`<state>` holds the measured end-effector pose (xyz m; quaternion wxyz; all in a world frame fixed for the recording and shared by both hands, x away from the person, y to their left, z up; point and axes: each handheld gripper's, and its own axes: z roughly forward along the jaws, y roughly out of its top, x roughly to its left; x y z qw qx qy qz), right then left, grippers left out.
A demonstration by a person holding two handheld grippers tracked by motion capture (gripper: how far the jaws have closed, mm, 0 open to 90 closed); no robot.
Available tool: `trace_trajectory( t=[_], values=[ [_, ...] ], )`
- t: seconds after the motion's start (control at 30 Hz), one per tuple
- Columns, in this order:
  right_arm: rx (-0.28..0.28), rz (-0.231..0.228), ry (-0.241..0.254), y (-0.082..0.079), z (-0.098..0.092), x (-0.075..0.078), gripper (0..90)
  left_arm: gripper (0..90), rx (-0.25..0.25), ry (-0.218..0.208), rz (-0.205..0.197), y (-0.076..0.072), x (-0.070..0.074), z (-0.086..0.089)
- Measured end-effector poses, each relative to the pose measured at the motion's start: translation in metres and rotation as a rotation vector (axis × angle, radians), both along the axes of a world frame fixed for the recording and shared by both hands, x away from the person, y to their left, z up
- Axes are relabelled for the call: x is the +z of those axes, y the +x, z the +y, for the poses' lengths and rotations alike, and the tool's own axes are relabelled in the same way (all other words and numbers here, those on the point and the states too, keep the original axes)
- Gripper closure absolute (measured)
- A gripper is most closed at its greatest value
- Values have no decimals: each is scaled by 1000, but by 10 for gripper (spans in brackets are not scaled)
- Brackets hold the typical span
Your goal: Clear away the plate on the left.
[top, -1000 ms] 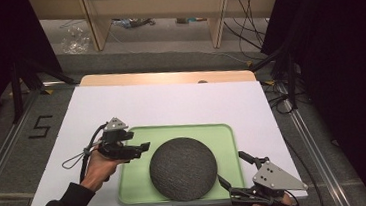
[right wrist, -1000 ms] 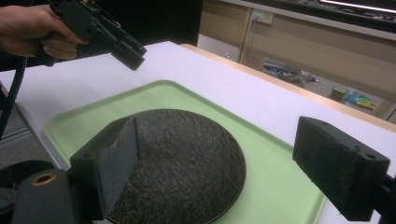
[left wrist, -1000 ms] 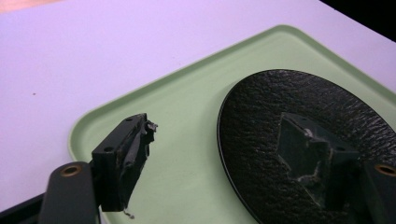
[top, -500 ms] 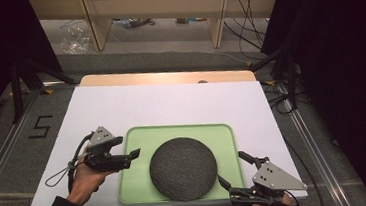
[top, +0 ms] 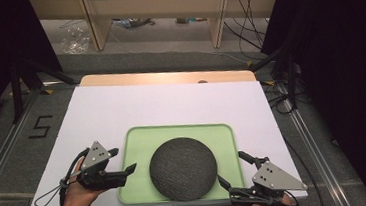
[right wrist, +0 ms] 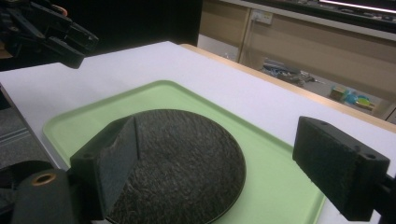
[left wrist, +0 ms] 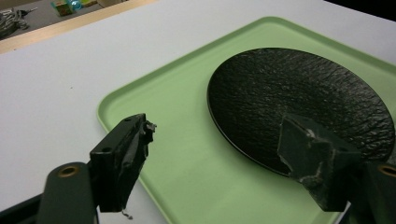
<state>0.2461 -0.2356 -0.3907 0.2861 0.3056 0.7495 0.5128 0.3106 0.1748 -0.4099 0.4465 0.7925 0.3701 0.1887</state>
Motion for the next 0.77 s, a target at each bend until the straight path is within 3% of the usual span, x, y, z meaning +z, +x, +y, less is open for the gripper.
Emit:
trace_trajectory(
  t=[0.43,0.67,0.77],
  values=[
    [1,-1,-2,-1,0,0,154,236,9,-24,-2,-17,1,3],
    [4,1,-5,-1,0,0,155,236,6,-5,-8,-17,0,2],
    [5,-1,-6,-1,0,1,154,233,11,9,10,-16,-1,0]
  ],
)
